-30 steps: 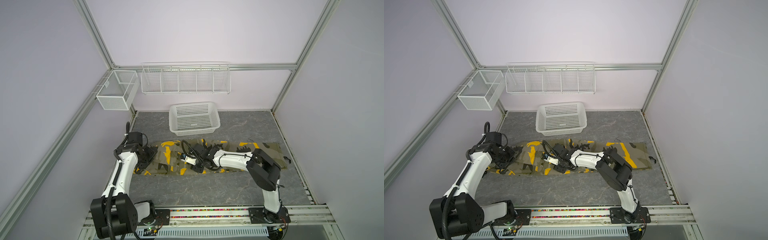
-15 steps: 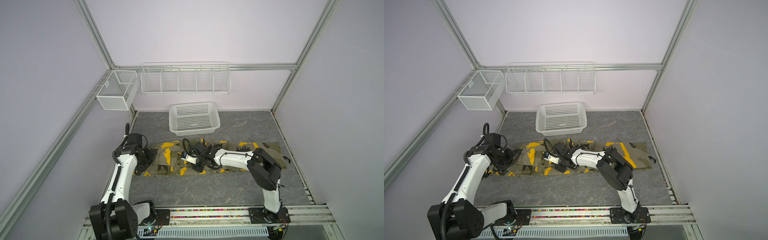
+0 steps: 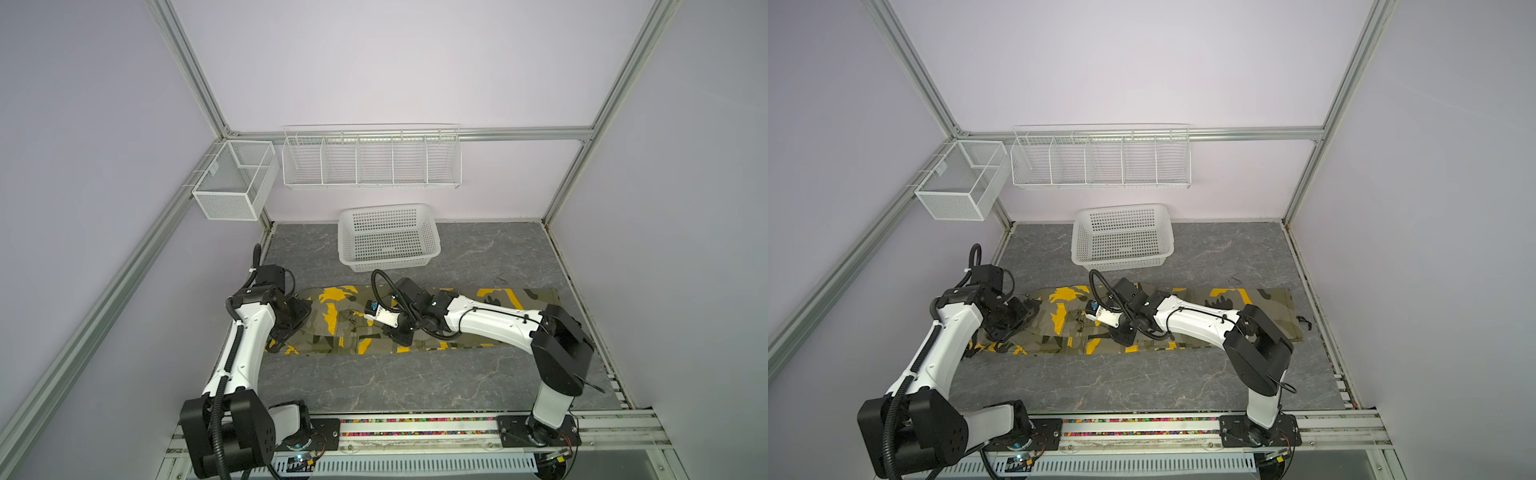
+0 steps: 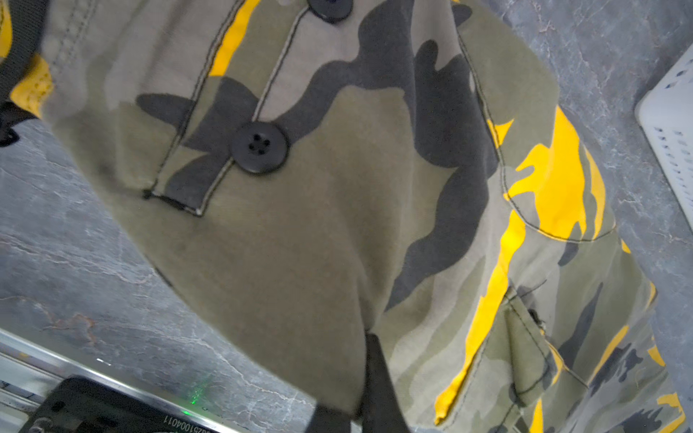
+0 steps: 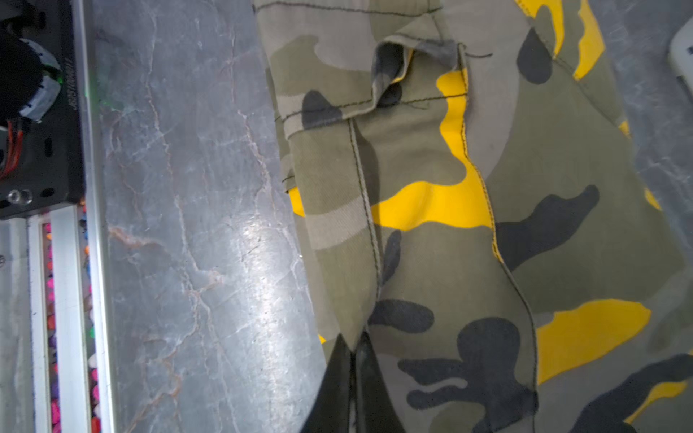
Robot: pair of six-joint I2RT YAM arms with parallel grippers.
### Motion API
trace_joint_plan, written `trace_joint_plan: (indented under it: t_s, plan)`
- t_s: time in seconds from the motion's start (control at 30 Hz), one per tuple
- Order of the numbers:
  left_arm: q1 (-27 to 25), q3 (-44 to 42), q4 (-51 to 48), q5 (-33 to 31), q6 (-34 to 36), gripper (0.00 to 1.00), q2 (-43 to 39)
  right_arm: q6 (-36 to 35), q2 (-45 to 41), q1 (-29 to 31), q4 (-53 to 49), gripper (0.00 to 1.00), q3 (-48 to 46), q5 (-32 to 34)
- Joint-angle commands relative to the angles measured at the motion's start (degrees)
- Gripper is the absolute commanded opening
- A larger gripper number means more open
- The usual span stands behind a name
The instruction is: Fold and stack the trousers
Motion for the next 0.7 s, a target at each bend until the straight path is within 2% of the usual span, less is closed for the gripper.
trace_joint_plan:
  t_s: [0.0,0.3,0.47,0.53,0.6,0.67]
  plan:
    - [0.24,-1.75,-1.14,-3.04,1.66,0.00,0.81,1.13,1.04,1.39,-3.41,0.07,-1.62,-5.37]
    - [0.23,-5.09,1.44,-7.55,2.66,0.00,3.70,0.32,10.35,3.15,-2.68,0.07,-1.65,-8.60]
    - [0.24,-5.63,2.06,-9.83,3.69,0.01,5.37,-0.66,11.09,2.93,-3.80,0.09,-1.62,-9.18]
    - [0.17,-5.43,2.35,-9.92,4.03,0.07,6.08,0.28,10.17,2.61,-3.91,0.19,-1.37,-9.50]
    - [0.24,-4.84,2.35,-10.28,4.36,0.28,6.81,1.94,8.57,1.80,-4.62,0.37,-0.14,-10.49]
    - [0.20,-3.79,1.49,-10.16,4.76,0.35,7.13,3.89,6.40,0.67,-3.85,0.44,0.27,-11.56]
